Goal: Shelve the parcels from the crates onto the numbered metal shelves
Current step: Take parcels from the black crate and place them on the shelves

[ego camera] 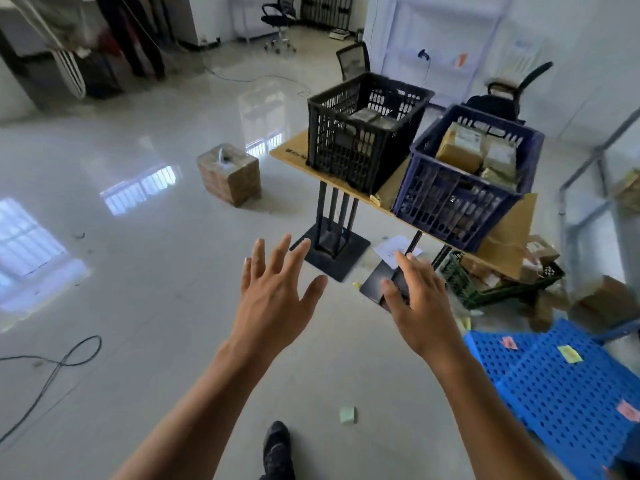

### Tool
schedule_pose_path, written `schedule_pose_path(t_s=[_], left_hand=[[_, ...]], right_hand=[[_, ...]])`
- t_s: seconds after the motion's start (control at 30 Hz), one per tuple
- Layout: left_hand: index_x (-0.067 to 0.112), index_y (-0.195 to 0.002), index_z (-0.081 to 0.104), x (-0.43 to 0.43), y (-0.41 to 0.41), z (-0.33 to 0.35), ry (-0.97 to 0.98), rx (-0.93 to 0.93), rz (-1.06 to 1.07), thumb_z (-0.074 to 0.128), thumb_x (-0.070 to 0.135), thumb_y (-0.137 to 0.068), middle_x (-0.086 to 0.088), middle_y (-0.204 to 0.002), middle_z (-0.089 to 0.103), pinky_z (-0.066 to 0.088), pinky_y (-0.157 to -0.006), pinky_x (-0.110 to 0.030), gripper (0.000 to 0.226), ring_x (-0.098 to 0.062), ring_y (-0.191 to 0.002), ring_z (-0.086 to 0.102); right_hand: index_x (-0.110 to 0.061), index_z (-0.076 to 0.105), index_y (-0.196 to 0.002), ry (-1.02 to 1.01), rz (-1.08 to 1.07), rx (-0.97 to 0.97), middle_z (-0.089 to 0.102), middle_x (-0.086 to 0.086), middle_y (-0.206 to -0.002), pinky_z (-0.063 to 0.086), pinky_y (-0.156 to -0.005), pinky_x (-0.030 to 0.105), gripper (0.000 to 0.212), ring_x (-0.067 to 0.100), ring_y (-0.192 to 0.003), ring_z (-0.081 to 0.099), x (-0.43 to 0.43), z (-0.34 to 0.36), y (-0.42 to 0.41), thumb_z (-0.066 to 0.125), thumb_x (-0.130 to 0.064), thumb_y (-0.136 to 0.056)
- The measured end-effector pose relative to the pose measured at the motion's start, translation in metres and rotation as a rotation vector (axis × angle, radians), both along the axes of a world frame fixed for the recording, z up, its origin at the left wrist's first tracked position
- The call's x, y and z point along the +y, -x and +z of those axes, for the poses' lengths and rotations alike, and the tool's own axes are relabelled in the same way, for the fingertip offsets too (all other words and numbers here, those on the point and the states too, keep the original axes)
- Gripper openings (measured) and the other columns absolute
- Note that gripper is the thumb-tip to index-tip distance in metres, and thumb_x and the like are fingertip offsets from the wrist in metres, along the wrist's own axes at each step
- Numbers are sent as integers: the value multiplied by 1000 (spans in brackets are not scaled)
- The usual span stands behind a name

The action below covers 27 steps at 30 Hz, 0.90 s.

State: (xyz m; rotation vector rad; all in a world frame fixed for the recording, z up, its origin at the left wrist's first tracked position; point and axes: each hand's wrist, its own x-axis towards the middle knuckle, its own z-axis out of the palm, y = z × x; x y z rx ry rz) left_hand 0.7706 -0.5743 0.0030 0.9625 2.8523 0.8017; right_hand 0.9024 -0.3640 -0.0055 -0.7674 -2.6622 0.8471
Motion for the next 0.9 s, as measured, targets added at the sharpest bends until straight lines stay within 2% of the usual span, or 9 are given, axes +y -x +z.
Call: schedule_pose_path(t_s=[0.17, 0.27, 0.33, 0.43, 0.53, 0.63, 0.77, 0.9], left_hand=[[48, -160, 7, 42, 108, 6, -10, -43, -30, 26, 74, -96, 13, -172, 1, -8, -122, -42, 72, -21, -157, -18], [47, -160, 8, 74, 162, 7, -14, -46, -57, 25, 75, -96, 13, -172, 2, -5, -123, -43, 72, -21, -157, -16], [48, -159, 7, 98, 195, 4, -7, -52, -76, 21, 78, -94, 15, -172, 2, -3, -124, -44, 73, -21, -157, -17], [49, -159, 9, 138, 248, -5, 16, -58, -105, 16, 80, -92, 14, -172, 3, 0, -126, -46, 74, -20, -157, -16], [48, -158, 9, 186, 304, -10, 15, -43, -132, 17, 79, -92, 13, -172, 4, 0, -126, -46, 73, -21, -157, -16], [48, -158, 13, 239, 355, -7, 16, -30, -160, 21, 76, -95, 14, -172, 5, -3, -123, -40, 70, -18, -157, -16], [44, -159, 23, 309, 423, 15, 67, -12, -239, 16, 79, -91, 13, -172, 4, -5, -121, -38, 76, -17, -156, -18], [40, -155, 35, 372, 491, 31, 75, 13, -319, 19, 77, -93, 9, -172, 10, 0, -124, -46, 73, -22, -158, -11]], right_hand=[[-34, 28, -163, 32, 12, 26, 26, -6, -171, 19, -129, 51, 72, 12, -160, 6, 27, 16, 99, 33, -66, -98], [-30, 34, -162, 52, -32, 79, 32, -4, -168, 25, -128, 47, 64, 15, -159, 16, 50, 19, 146, 42, -56, -103], [-27, 37, -161, 39, -63, 109, 36, -4, -166, 25, -128, 42, 61, 11, -157, 20, 71, 17, 176, 47, -48, -105], [-25, 39, -160, 34, -99, 117, 37, -2, -166, 21, -123, 29, 68, 3, -153, 19, 114, 11, 224, 41, -56, -100], [-27, 34, -162, 8, -113, 120, 31, -2, -168, 16, -121, 30, 74, 3, -155, 10, 163, 5, 276, 36, -62, -96], [-30, 28, -164, -4, -109, 101, 25, -4, -171, 10, -123, 31, 78, -1, -153, 3, 214, 4, 330, 33, -67, -95], [-30, 27, -165, 46, -132, 107, 25, -2, -171, 22, -129, 50, 81, 13, -160, 9, 276, 15, 396, 31, -71, -94], [-35, 20, -166, 71, -154, 29, 20, -5, -173, 23, -128, 51, 84, 11, -160, 7, 336, 23, 455, 26, -75, -92]])
